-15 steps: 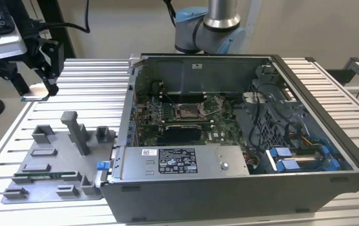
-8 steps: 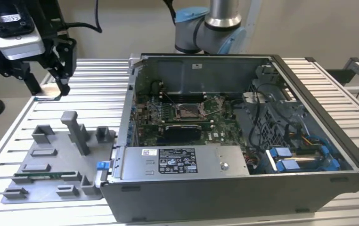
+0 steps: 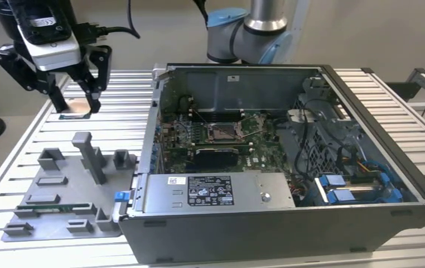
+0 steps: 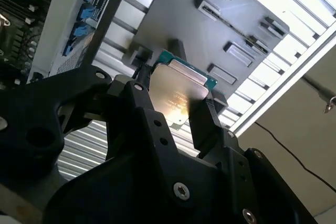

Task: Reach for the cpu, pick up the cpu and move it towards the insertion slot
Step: 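Pick up the cpu and move it towards the insertion slot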

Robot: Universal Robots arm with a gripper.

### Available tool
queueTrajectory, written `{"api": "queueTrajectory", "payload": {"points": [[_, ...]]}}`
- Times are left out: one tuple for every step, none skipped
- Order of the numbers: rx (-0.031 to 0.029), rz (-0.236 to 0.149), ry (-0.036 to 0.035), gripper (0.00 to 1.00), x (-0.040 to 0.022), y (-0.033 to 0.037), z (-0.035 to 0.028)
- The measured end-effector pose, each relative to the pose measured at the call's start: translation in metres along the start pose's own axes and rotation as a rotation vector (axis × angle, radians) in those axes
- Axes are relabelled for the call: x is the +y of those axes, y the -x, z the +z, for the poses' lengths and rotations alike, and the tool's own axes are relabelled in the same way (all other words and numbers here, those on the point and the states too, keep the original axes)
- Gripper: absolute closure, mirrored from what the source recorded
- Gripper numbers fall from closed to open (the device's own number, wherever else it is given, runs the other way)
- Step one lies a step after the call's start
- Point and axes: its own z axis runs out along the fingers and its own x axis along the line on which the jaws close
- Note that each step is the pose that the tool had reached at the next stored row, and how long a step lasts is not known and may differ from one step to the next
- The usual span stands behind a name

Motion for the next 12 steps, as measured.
{"api": "queueTrajectory", "payload": {"points": [[0.0004, 0.0, -0.0001, 1.0, 0.0, 0.0036, -0.0001], [0.0007, 0.0, 0.0, 1.0, 0.0001, 0.0072, 0.0], [0.0012, 0.0, 0.0, 1.0, 0.0001, 0.011, -0.0001], [0.0016, 0.0, 0.0, 1.0, 0.0001, 0.015, -0.0001], [0.002, 0.0, 0.0, 1.0, 0.0002, 0.0188, -0.0002], [0.0025, 0.0, 0.0, 1.0, 0.0002, 0.0222, -0.0002], [0.0029, 0.0, -0.0001, 1.0, 0.0002, 0.026, -0.0003], [0.0032, 0.0, 0.0, 1.0, 0.0003, 0.0298, -0.0003], [0.0036, 0.0, 0.0, 1.0, 0.0003, 0.0336, -0.0003], [0.004, 0.0, 0.0, 1.0, 0.0003, 0.037, -0.0003], [0.0044, 0.0, 0.0, 1.0, 0.0003, 0.0408, -0.0004], [0.0048, 0.0, -0.0001, 1.0, 0.0004, 0.0445, -0.0004]]}}
